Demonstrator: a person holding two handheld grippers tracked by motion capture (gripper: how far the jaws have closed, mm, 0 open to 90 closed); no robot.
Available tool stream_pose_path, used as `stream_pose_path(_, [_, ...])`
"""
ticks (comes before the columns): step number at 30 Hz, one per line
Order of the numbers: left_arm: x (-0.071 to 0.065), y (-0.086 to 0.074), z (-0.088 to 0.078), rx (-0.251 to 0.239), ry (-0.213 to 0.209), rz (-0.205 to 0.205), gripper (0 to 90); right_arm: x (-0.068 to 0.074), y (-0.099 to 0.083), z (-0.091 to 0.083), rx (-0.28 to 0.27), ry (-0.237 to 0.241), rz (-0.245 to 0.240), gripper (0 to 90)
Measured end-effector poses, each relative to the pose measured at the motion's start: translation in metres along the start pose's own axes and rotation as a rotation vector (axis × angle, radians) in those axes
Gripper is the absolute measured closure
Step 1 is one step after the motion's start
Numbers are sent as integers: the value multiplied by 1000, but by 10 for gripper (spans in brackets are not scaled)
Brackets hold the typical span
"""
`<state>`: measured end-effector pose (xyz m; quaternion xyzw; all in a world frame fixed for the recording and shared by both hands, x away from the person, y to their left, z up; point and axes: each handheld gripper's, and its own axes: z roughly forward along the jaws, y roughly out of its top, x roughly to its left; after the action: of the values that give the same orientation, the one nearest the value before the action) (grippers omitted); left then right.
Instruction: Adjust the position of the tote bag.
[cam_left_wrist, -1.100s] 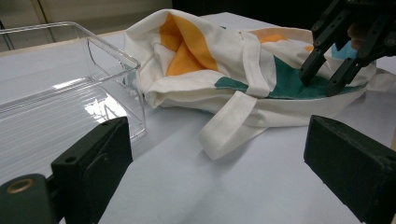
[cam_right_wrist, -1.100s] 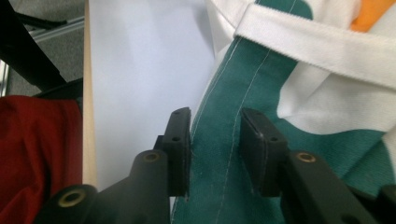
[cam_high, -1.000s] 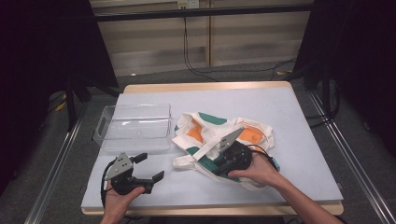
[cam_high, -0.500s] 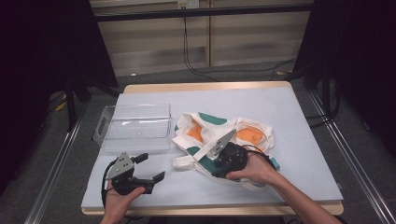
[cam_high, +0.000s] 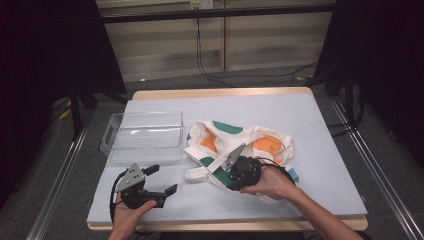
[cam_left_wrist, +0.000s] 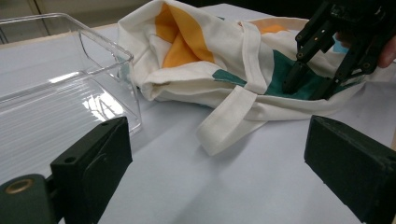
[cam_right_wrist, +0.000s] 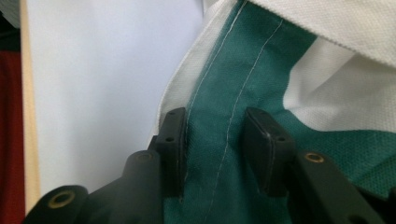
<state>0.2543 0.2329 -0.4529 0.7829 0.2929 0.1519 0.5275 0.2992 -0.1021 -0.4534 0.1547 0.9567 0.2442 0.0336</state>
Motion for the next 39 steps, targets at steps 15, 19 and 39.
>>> stream_pose_path(15, [-1,0,2,0,-17,1,73,-20,-5,-1,-42,73,87,815])
stream_pose_path(19, [0,0,2,11,-16,-3,73,-20,-6,-2,-51,85,97,814])
stream_pose_path(39, [0,0,2,10,-25,4,64,-32,-13,-32,-239,163,101,813])
